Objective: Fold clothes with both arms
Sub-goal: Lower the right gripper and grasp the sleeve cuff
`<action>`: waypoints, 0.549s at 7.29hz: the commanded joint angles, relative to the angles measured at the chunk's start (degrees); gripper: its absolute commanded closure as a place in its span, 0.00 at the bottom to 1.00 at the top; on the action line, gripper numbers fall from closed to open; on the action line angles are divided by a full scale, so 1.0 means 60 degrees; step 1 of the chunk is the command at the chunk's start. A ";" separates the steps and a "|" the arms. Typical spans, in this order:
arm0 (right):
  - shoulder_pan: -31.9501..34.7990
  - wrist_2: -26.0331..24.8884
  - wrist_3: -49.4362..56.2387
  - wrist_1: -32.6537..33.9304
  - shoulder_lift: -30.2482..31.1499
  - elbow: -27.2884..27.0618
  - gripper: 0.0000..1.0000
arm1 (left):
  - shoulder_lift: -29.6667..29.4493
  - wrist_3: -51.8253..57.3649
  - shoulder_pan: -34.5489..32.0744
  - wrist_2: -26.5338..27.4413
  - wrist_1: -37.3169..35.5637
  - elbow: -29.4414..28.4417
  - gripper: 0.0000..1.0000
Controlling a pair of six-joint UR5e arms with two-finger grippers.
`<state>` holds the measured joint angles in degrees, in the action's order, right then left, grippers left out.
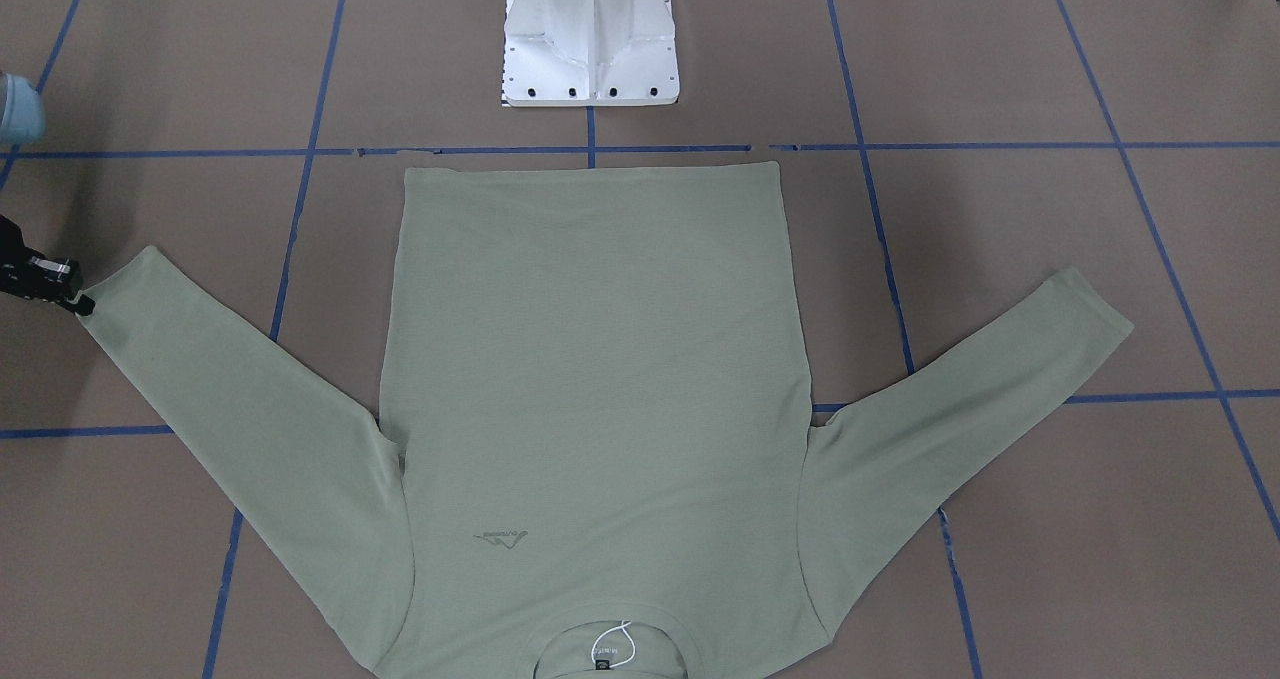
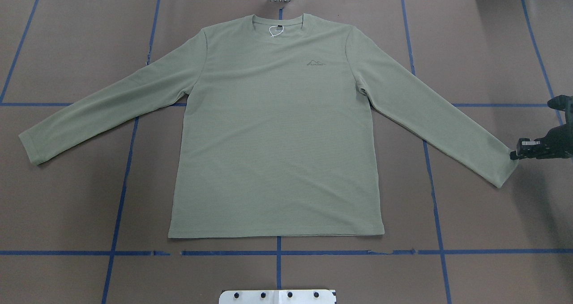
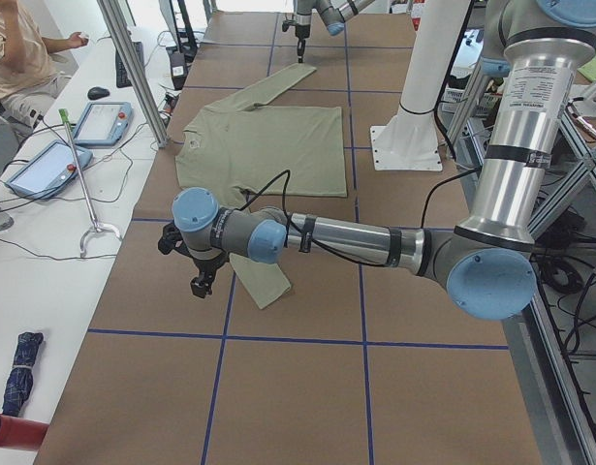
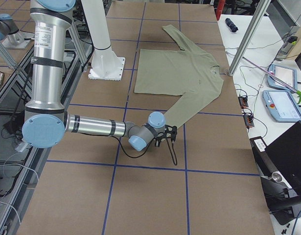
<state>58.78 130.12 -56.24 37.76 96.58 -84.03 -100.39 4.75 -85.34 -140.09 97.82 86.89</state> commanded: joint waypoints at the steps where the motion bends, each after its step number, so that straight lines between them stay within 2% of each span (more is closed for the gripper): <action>1: 0.0032 0.0052 -0.0002 0.0034 0.0031 -0.0434 1.00 | 0.0004 0.0000 0.0000 -0.0002 0.0000 0.0021 0.00; 2: 0.0018 0.0110 -0.0177 0.0222 0.0002 -0.1018 1.00 | 0.0004 -0.0014 0.0000 -0.0104 0.0000 0.0035 0.00; 3: 0.0032 0.0357 -0.0642 0.0877 -0.0332 -0.1590 1.00 | -0.0011 -0.0014 0.0000 -0.0148 0.0000 0.0094 0.00; 4: 0.0033 0.0359 -0.1271 0.1899 -0.1104 -0.2147 1.00 | -0.0011 -0.0014 0.0000 -0.0163 0.0072 0.0138 0.00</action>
<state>58.95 131.70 -59.89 42.98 94.20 -92.63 -100.42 4.67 -85.34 -140.83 97.93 87.38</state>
